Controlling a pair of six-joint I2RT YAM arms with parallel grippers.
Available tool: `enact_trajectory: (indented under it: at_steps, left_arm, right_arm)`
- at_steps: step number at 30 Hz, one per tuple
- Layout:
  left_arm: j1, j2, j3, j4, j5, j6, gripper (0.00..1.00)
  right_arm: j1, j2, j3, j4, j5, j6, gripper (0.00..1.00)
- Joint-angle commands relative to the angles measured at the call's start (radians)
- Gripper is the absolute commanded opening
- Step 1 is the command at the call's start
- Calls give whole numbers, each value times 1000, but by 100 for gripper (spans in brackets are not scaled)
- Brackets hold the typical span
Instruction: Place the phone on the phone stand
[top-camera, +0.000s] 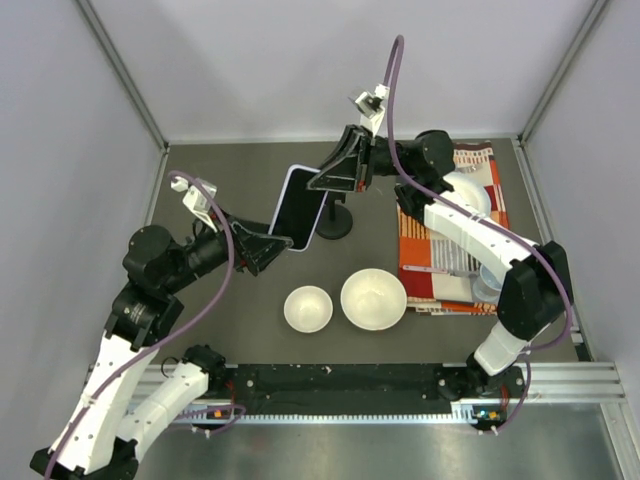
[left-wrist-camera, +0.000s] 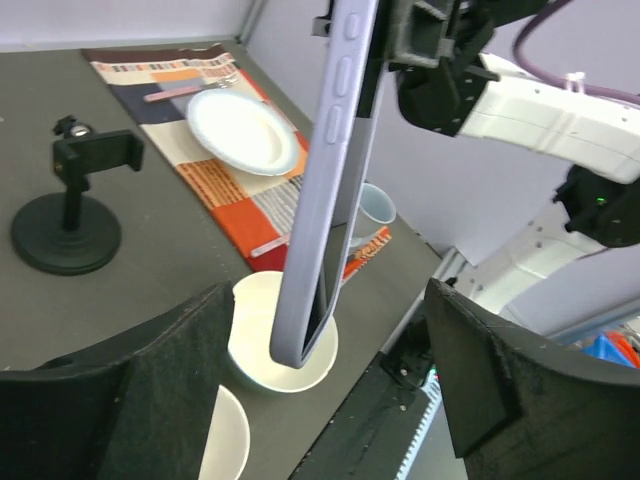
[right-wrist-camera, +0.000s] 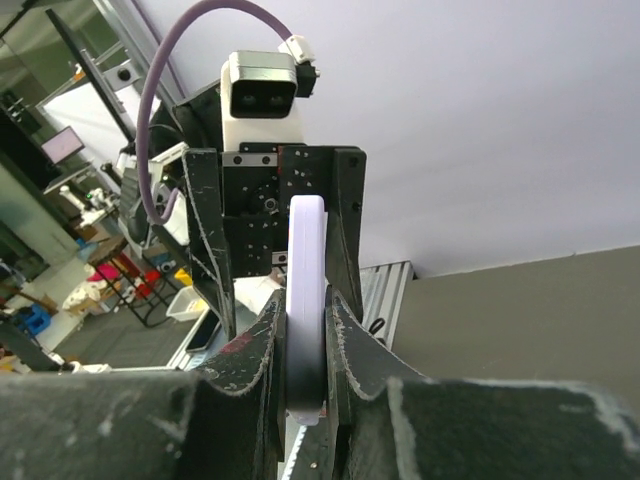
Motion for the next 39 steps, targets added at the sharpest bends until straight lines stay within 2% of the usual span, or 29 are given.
enact_trajectory:
  at_steps: [1, 5, 11, 14, 17, 18, 19, 20, 22, 23, 25, 28, 31, 33, 37, 39]
  left_arm:
    - [0, -1, -23, 186, 113, -48, 75]
    - [0, 22, -35, 243, 136, -77, 62]
    - [0, 58, -39, 278, 150, -92, 54]
    - [0, 64, -42, 297, 151, -97, 45]
    - [0, 75, -37, 304, 147, -94, 24]
    - [0, 78, -26, 298, 144, -91, 0]
    - [0, 87, -17, 278, 128, -88, 0]
    - [0, 88, -9, 268, 122, -82, 0]
    - [0, 92, 14, 228, 108, -54, 0]
    - [0, 87, 20, 215, 102, -43, 0]
    - [0, 63, 27, 177, 87, 1, 0]
    - [0, 39, 40, 117, 62, 61, 0]
    - [0, 33, 44, 97, 76, 86, 0]
    - [0, 38, 43, 99, 97, 84, 0]
    - [0, 53, 41, 99, 128, 84, 0]
    - [0, 61, 43, 100, 151, 84, 0]
  right_arm:
    - [5, -53, 31, 96, 6, 63, 0]
    - [5, -50, 26, 137, 15, 106, 0]
    - [8, -49, 22, 201, 29, 160, 0]
    - [11, -49, 22, 200, 32, 160, 0]
    - [17, -46, 26, 194, 26, 157, 0]
    - [22, -46, 35, 179, 22, 151, 0]
    - [25, -39, 41, 168, 14, 142, 0]
    - [29, -35, 48, 149, -12, 110, 5]
    - [31, -20, 75, 67, -46, 71, 23]
    - [31, -10, 86, 33, -90, 42, 36]
    - [31, 7, 130, -42, -144, 16, 41]
    - [31, 28, 146, -21, -224, 36, 49]
    - [32, 40, 152, -1, -247, 47, 49]
    - [37, 53, 163, -3, -261, 45, 45]
    - [48, 59, 170, 13, -271, 54, 30]
    - [48, 57, 172, -9, -271, 37, 26]
